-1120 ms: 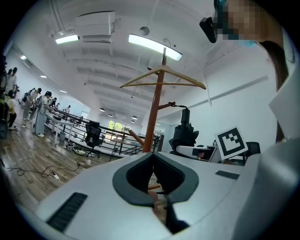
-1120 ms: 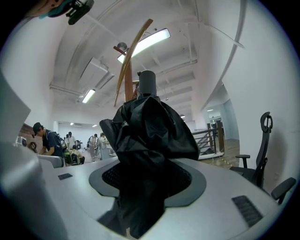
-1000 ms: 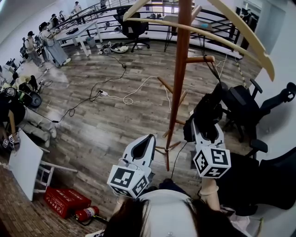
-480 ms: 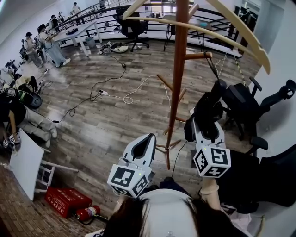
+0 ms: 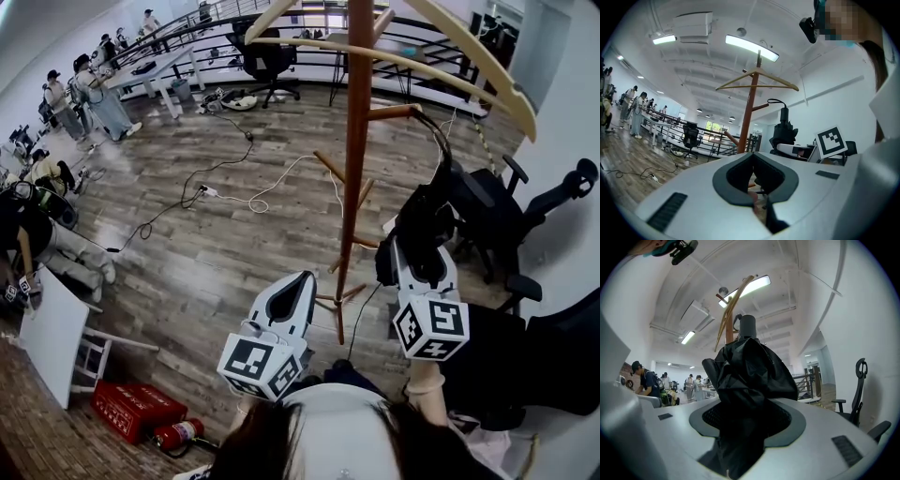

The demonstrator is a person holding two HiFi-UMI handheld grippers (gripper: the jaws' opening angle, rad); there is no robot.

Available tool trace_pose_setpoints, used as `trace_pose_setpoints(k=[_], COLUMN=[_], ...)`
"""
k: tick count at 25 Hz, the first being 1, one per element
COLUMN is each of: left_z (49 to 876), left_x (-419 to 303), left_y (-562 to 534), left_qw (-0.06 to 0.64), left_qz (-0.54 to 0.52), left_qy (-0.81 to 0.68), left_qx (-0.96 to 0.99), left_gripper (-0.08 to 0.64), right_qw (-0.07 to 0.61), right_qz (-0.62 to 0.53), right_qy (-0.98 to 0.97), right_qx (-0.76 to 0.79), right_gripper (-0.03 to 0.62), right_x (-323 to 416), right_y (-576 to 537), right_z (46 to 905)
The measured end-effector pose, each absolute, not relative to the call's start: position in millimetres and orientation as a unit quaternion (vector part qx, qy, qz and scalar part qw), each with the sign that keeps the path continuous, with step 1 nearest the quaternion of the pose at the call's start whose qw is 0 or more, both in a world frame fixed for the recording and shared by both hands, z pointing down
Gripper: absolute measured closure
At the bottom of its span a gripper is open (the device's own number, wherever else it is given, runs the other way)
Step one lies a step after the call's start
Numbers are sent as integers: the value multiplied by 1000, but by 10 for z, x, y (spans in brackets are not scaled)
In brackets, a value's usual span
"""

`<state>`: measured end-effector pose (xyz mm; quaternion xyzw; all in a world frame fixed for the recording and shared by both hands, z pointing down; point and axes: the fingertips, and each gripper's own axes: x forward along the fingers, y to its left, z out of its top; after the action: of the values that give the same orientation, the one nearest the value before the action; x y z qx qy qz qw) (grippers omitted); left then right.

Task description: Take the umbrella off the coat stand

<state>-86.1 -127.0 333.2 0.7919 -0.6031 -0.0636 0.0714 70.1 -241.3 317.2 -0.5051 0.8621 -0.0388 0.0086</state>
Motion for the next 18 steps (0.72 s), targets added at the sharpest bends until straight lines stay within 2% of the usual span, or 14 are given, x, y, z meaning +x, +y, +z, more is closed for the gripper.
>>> trace_pose_setpoints(k=[18], left_z=[3370], left_x=[-689], left_y=[-1204], left_qw=[78], left_qz=[-65], left_qy=[-581], left_qx=[807], left_gripper=[551], right_qw=[2], right_qz=[-44], right_qy=[852], right_qx=[-522], right_gripper=[348], right_x=[887], right_y=[-2194], right_z=[3245])
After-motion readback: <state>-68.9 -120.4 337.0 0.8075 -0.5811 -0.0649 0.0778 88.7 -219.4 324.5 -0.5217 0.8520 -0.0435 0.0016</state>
